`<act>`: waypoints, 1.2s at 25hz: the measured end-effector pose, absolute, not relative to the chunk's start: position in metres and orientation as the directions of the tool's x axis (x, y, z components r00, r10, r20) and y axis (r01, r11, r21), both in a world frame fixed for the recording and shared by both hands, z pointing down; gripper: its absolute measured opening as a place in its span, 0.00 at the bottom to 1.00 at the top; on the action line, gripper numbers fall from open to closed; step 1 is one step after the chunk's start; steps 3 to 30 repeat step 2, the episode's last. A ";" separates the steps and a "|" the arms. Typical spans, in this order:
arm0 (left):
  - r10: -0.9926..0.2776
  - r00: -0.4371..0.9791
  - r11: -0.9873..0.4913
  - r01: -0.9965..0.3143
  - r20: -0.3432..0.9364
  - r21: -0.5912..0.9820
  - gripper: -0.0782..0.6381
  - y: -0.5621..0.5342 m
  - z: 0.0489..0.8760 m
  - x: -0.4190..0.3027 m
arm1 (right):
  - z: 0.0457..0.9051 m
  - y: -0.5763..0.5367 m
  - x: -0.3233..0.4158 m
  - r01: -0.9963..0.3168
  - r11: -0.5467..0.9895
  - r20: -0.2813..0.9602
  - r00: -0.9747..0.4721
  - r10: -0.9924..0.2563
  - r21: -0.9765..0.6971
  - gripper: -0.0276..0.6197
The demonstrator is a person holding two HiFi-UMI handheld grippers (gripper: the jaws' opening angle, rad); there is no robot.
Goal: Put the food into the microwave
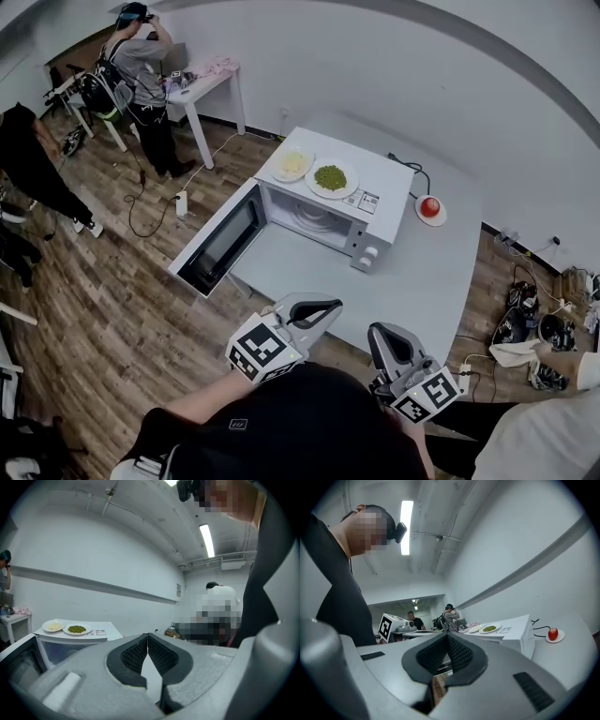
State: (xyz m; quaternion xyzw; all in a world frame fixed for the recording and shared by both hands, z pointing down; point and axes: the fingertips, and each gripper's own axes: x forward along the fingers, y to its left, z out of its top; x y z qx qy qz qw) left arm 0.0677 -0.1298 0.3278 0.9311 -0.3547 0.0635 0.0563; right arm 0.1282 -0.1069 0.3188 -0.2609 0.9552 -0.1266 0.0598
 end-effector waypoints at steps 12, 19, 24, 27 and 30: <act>-0.652 0.741 -0.743 -0.667 0.159 0.059 0.12 -0.130 0.328 0.067 | 0.319 -0.107 0.127 -0.484 0.832 -0.048 -0.856 -0.514 -0.272 0.06; -0.652 0.741 -0.743 -0.667 0.159 0.059 0.12 -0.130 0.328 0.067 | 0.319 -0.107 0.127 -0.484 0.832 -0.048 -0.856 -0.514 -0.272 0.06; -0.652 0.741 -0.743 -0.667 0.159 0.059 0.12 -0.130 0.328 0.067 | 0.319 -0.107 0.127 -0.484 0.832 -0.048 -0.856 -0.514 -0.272 0.06; -0.652 0.741 -0.743 -0.667 0.159 0.059 0.12 -0.130 0.328 0.067 | 0.319 -0.107 0.127 -0.484 0.832 -0.048 -0.856 -0.514 -0.272 0.06; -0.652 0.741 -0.743 -0.667 0.159 0.059 0.12 -0.130 0.328 0.067 | 0.319 -0.107 0.127 -0.484 0.832 -0.048 -0.856 -0.514 -0.272 0.06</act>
